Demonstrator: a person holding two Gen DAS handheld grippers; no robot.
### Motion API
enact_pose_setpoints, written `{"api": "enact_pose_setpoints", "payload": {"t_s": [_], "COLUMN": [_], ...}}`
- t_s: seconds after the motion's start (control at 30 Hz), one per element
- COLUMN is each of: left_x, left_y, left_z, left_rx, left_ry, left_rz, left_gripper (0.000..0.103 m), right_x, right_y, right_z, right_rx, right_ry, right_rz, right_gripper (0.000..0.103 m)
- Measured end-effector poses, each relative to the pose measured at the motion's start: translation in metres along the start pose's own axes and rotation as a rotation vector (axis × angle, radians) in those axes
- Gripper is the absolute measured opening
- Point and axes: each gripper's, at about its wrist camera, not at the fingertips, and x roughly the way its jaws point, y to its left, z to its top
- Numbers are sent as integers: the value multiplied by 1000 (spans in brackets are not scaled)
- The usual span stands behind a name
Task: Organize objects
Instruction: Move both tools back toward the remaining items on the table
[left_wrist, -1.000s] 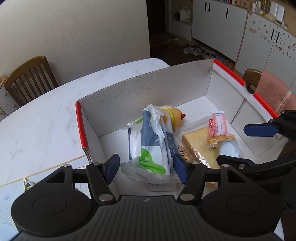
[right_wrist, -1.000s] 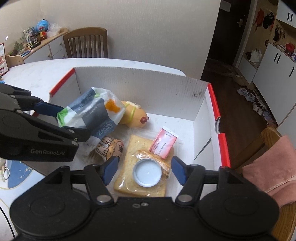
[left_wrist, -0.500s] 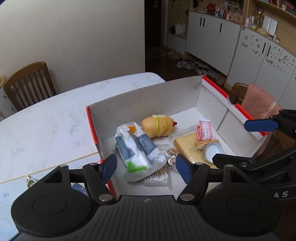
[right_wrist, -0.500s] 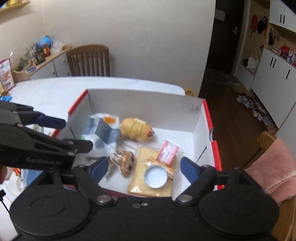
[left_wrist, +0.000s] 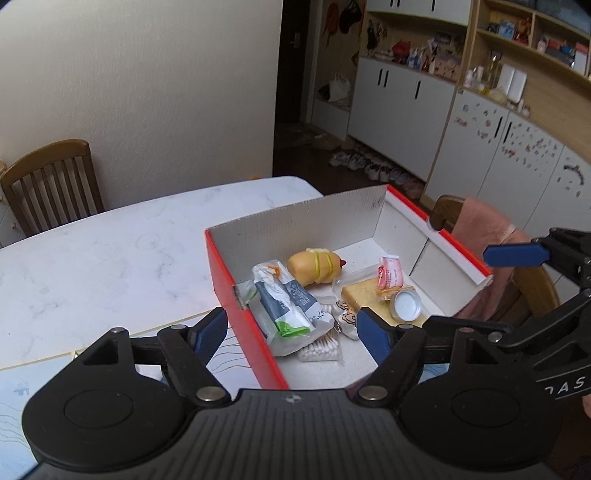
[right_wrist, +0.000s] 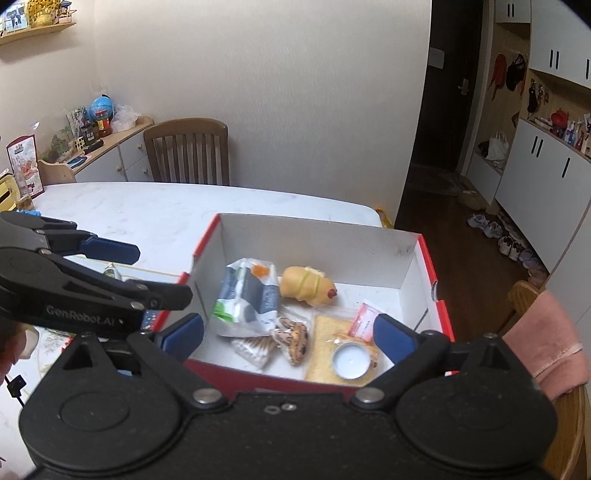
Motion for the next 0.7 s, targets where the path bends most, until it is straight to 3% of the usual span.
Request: {"api": "enact_pose_setpoints", "payload": {"t_s": [0.17,0.43,0.7], "left_x": [-25,-57,-77], "left_y": [24,69,118], "left_z": [-8,-25,-47], "left_rx": [-7,-10,-14], "left_ry": [-30,-53,-54], "left_rz": [-49,-97,-109], "left_gripper": [84,84,100], "right_x": [-7,-13,-12], "right_y": [26,68,111], "right_z": [1,0,-1], "right_rx": [6,33,31], "right_ry": [4,3,12], "right_rz": [-14,-31,-34], "right_gripper": [101,102,102]}}
